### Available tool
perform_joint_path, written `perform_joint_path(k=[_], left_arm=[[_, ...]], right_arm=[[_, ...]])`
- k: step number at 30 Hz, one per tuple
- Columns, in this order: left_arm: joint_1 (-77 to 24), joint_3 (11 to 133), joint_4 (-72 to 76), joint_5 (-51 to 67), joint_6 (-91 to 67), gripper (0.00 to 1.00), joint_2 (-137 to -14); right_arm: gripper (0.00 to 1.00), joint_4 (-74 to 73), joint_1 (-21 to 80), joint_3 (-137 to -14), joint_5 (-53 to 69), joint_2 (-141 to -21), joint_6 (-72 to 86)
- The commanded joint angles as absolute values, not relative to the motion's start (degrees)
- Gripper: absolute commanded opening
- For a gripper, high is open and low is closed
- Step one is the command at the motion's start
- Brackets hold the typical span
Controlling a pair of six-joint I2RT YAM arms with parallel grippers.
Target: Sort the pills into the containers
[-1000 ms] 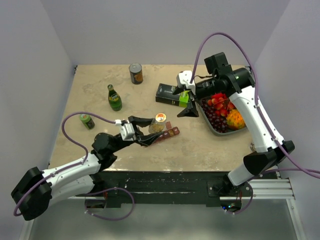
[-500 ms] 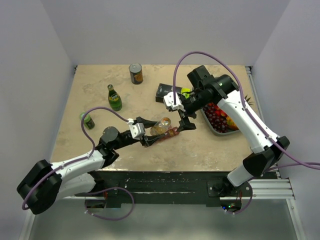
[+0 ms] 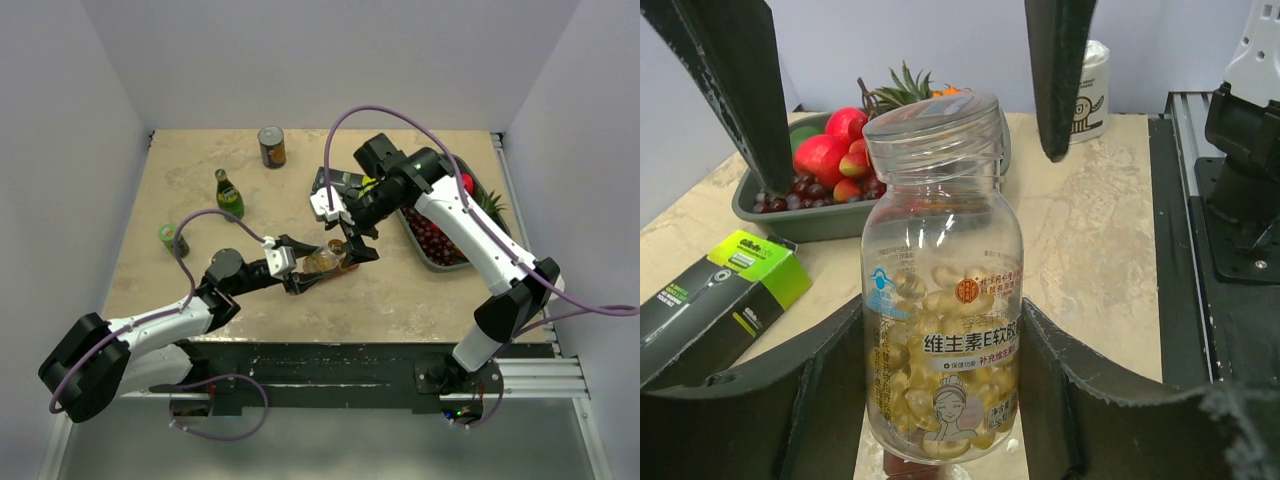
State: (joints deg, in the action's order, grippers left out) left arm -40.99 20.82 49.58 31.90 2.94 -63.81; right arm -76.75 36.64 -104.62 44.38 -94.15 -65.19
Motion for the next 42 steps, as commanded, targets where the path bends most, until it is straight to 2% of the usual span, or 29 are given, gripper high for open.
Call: perform_joint_path(k=[1, 9, 22, 27, 35, 40, 42], left_arm=[[-40.7, 23.6, 50.5, 33.0, 5.7, 0.0, -63.8], [-40.3, 23.8, 49.0, 31.6, 6.4, 0.0, -63.4], [-40.1, 24.0, 48.4, 31.4, 6.4, 0.0, -63.7], [-40.0, 24.0, 48.5, 31.3, 6.2, 0.0, -63.6], [-39.8, 23.6, 49.4, 31.9, 5.1, 0.0, -63.4], [-39.6, 22.9, 50.4, 32.0, 3.8, 0.0, -62.7], [-39.6, 22.2, 51.1, 31.8, 2.9, 0.0, -62.3]], right_arm=[[0.93, -79.5, 38.6, -105.4, 44.4, -93.5, -63.7], [0.89, -79.5, 38.7, -106.3, 42.5, -93.3, -62.5], [0.73, -79.5, 38.7, -107.8, 42.7, -94.5, -60.2], [0.61, -79.5, 38.7, -107.8, 42.7, -95.3, -59.5], [0.52, -79.2, 38.7, -107.1, 42.3, -95.8, -58.6], [0.33, -78.8, 38.6, -107.2, 43.4, -95.9, -57.3], [0.32, -78.6, 37.9, -107.3, 44.5, -95.7, -56.8]])
